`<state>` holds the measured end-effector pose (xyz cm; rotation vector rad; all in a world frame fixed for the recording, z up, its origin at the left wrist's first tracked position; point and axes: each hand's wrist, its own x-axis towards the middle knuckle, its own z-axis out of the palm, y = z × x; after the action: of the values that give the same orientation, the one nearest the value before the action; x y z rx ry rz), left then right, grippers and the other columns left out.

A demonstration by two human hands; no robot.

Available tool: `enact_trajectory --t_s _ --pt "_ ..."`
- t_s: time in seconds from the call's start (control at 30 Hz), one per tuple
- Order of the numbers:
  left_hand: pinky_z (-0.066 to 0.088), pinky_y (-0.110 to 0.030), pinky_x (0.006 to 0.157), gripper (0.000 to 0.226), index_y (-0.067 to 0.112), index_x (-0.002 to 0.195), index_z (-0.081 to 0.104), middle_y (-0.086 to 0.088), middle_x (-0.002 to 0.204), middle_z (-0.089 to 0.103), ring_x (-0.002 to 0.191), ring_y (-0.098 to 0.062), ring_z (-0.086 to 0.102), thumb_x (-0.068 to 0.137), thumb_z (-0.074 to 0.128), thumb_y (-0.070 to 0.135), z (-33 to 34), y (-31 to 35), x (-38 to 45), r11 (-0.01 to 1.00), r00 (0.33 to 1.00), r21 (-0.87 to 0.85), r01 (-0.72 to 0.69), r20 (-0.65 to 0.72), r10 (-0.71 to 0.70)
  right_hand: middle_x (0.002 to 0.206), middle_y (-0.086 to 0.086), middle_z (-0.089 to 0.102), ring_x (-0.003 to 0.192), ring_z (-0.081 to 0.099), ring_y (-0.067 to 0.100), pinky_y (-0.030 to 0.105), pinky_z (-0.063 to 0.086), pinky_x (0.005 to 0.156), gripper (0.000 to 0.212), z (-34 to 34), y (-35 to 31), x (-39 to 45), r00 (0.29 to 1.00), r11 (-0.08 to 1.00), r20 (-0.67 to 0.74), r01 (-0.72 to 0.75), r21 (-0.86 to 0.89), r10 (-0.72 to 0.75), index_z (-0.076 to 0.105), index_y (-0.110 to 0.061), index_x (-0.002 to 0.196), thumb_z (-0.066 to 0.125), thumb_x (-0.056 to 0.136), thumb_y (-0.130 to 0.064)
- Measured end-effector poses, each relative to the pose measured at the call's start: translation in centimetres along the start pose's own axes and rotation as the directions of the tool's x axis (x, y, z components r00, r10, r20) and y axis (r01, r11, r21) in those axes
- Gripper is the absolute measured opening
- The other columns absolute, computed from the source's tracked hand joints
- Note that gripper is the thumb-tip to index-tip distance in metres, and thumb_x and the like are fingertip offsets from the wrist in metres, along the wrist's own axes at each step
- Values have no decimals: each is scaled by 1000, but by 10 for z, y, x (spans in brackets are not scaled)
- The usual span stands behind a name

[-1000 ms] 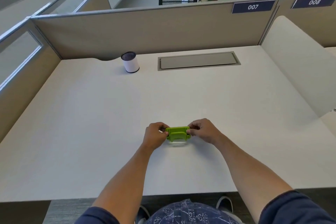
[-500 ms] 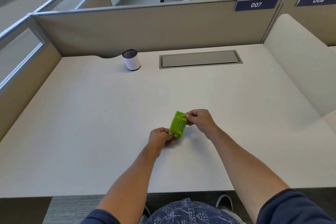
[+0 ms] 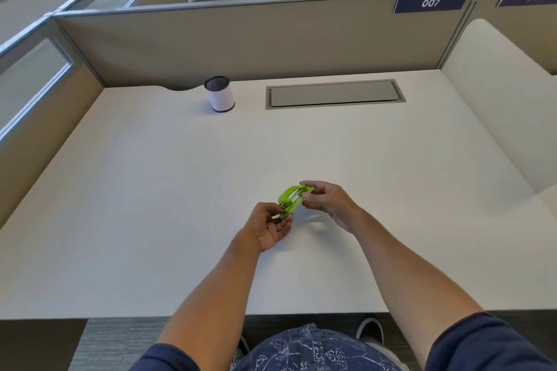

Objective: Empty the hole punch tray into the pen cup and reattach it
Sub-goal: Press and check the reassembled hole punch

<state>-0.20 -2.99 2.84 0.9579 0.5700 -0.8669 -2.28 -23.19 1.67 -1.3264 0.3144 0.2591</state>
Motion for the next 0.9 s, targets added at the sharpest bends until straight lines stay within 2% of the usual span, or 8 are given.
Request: enact_trajectory --t_s 0.2,0.3,0.43,0.5,0.6,0.73,0.83,0.9 --pt "52 -21 41 21 -4 93 63 -11 58 60 40 -15 57 87 47 9 0 15 -3 1000 1000 -10 19 -3 -19 106 13 72 91 66 24 35 54 89 42 -12 12 -10 996 989 -51 60 -134 -67 69 -8 120 83 81 -8" --pt "53 -22 41 24 -5 104 60 -13 59 62 41 -15 59 90 48 9 5 17 -3 1000 999 -3 19 27 -19 112 8 69 76 67 17 29 59 70 43 -9 12 -13 977 956 -109 150 -252 -183 68 -19 115 87 78 -14" --pt "55 -22 42 25 -6 109 57 -15 61 62 41 -17 61 90 48 7 10 17 -4 1000 999 -17 20 29 -19 105 -4 65 68 61 13 22 51 63 32 -1 10 -12 910 786 -78 304 -539 -406 74 -32 100 89 73 -24" --pt "55 -23 42 23 -6 106 58 -15 61 63 42 -17 61 90 49 7 12 19 -4 1000 999 -12 23 41 -22 104 -8 62 67 54 5 14 44 63 27 1 10 -12 842 659 -39 391 -642 -538 77 -30 97 90 73 -30" --pt "57 -23 44 19 -7 100 61 -16 64 66 45 -17 65 90 52 6 16 21 -4 1000 998 12 15 67 -16 101 -7 62 64 52 5 13 39 59 28 5 8 -12 764 538 36 487 -688 -645 78 -22 96 90 72 -32" --pt "63 -25 58 21 -6 109 67 -19 86 73 66 -20 75 93 63 7 16 24 -3 1000 981 -7 -29 190 30 94 -8 68 66 58 8 20 44 59 26 4 7 -12 734 538 10 507 -674 -679 73 -18 98 88 77 -25" --pt "63 -23 75 26 -9 117 70 -24 110 74 93 -24 77 98 58 4 14 26 -1 990 935 48 -132 337 108 97 -20 68 60 61 11 25 52 58 27 3 6 -14 771 629 -86 444 -638 -631 63 -29 103 79 81 -34" --pt "62 -21 79 29 -10 125 64 -24 112 74 99 -22 76 101 54 3 15 25 1 975 919 102 -195 366 146 99 -28 65 55 63 14 32 57 58 22 4 4 -15 761 596 -41 473 -649 -648 63 -32 103 74 84 -34"
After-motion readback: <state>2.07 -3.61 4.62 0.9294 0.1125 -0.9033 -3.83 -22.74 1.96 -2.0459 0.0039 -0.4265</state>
